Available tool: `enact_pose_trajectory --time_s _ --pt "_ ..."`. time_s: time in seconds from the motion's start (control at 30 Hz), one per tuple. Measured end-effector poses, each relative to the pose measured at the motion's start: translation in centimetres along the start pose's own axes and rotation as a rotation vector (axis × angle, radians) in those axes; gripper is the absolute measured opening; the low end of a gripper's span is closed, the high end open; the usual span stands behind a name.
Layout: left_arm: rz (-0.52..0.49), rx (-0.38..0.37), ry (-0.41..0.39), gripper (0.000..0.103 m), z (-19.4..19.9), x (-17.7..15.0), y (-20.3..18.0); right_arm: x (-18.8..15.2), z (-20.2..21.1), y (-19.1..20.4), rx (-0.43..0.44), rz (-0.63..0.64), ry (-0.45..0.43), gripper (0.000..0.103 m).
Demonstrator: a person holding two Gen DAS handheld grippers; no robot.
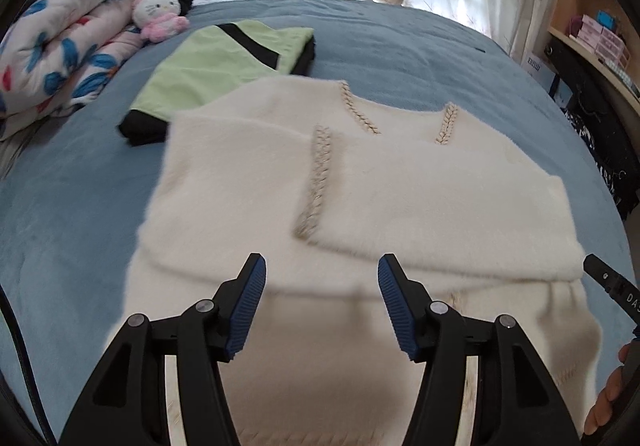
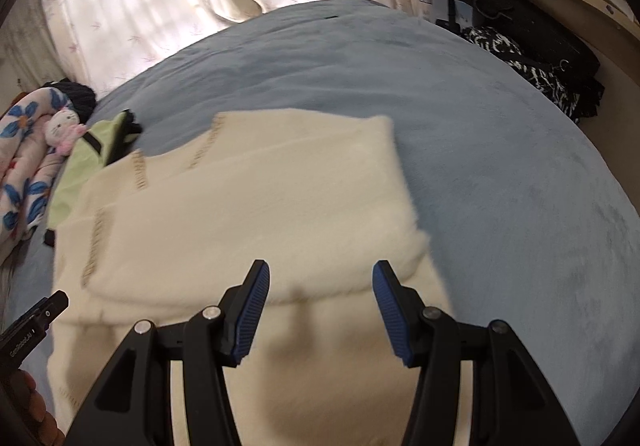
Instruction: Fold large clothes
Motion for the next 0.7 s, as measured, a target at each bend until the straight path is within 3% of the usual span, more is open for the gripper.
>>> enact_pose_trajectory --time_s 0.37,0.7 --pt "0.022 0.043 -0.075 0.058 8.4 -6.5 4.3 -5.8 7.4 0.7 0.076 0.013 -0.051 0.054" --pt "0.036 0.075 -0.127 0.065 13.0 -13.2 8.4 -11.5 11.6 0.3 0.068 0.075 -0.090 0.055"
Point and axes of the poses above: each gripper's, at about its wrist camera, not at the fingertips, and z roughly against the way its jaws point, y to its left, x to its top, the point moved 1 cm from there along -z, roughly the way its jaws point, and after that the axes turned 10 degrees about y, right-handed, at the moved point
